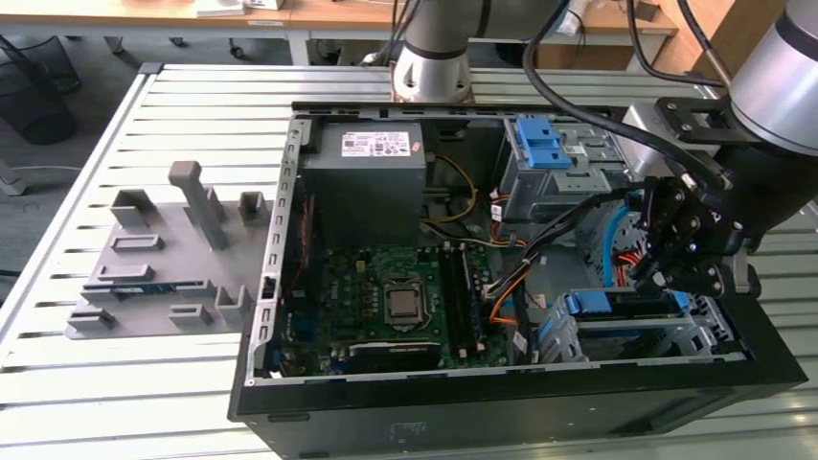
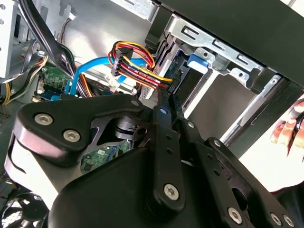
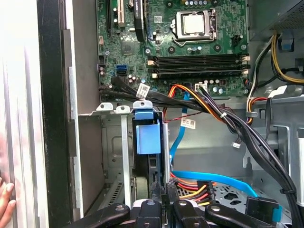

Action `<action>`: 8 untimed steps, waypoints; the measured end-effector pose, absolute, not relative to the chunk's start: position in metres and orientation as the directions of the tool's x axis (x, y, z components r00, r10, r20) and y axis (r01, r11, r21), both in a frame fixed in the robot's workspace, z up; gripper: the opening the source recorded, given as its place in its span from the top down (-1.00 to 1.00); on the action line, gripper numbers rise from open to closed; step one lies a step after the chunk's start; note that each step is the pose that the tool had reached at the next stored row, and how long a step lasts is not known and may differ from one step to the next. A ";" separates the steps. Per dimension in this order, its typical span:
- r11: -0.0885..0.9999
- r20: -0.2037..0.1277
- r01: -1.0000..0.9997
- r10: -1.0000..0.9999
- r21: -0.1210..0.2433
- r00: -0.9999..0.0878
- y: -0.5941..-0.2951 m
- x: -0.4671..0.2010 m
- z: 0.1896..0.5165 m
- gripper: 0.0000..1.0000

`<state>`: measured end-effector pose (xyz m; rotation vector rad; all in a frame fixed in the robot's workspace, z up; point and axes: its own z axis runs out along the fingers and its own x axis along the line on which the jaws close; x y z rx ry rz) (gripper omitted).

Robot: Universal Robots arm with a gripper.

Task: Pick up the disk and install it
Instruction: 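Insert the first disk wire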

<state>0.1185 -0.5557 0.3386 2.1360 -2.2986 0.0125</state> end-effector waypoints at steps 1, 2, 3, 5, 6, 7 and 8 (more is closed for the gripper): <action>0.073 0.008 -0.997 -0.997 -0.003 -0.073 -0.556 0.119 0.338 0.67; 0.073 0.008 -0.997 -0.997 -0.003 -0.073 -0.556 0.119 0.338 0.67; 0.073 0.008 -0.997 -0.997 -0.003 -0.073 -0.556 0.119 0.338 0.67; 0.073 0.008 -0.997 -0.997 -0.003 -0.073 -0.556 0.119 0.338 0.67; 0.073 0.008 -0.997 -0.997 -0.003 -0.073 -0.556 0.119 0.338 0.67; 0.073 0.008 -0.997 -0.997 -0.003 -0.073 -0.556 0.119 0.338 0.67; 0.073 0.008 -0.997 -0.997 -0.003 -0.073 -0.557 0.119 0.338 0.67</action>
